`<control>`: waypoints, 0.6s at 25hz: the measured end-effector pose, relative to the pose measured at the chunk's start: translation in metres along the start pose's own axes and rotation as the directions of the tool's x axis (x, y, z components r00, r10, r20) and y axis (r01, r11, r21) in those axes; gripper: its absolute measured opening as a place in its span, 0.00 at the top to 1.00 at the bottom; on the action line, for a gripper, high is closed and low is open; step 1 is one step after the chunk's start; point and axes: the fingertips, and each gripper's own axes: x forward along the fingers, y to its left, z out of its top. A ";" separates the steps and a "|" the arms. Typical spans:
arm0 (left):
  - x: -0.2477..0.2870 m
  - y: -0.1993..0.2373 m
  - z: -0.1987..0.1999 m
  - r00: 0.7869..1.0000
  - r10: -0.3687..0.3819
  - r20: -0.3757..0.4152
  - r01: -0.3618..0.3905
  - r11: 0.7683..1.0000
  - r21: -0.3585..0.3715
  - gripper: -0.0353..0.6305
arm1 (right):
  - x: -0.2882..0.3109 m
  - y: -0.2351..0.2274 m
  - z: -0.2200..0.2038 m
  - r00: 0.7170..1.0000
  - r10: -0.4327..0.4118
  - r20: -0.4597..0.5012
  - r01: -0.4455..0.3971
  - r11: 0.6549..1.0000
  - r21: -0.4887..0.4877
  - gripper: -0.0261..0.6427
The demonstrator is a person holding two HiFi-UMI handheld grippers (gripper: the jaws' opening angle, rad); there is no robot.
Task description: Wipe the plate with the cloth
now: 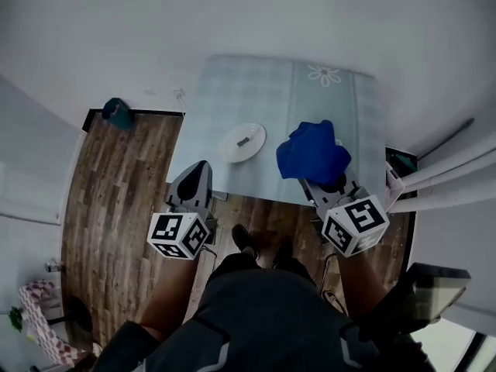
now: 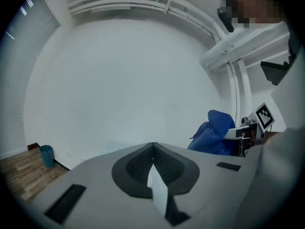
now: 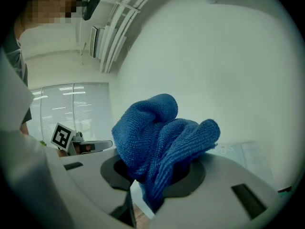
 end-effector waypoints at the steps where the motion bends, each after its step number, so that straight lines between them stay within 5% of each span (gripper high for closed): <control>1: -0.005 -0.004 0.003 1.000 0.019 0.013 -0.019 1.000 0.001 0.93 | -0.006 0.000 0.001 1.000 0.007 0.003 -0.007 1.000 0.004 0.77; 15: -0.040 -0.025 0.035 0.994 -0.059 0.092 0.055 0.997 0.052 0.93 | -0.033 0.022 0.018 0.995 -0.085 0.054 0.087 0.996 -0.029 0.77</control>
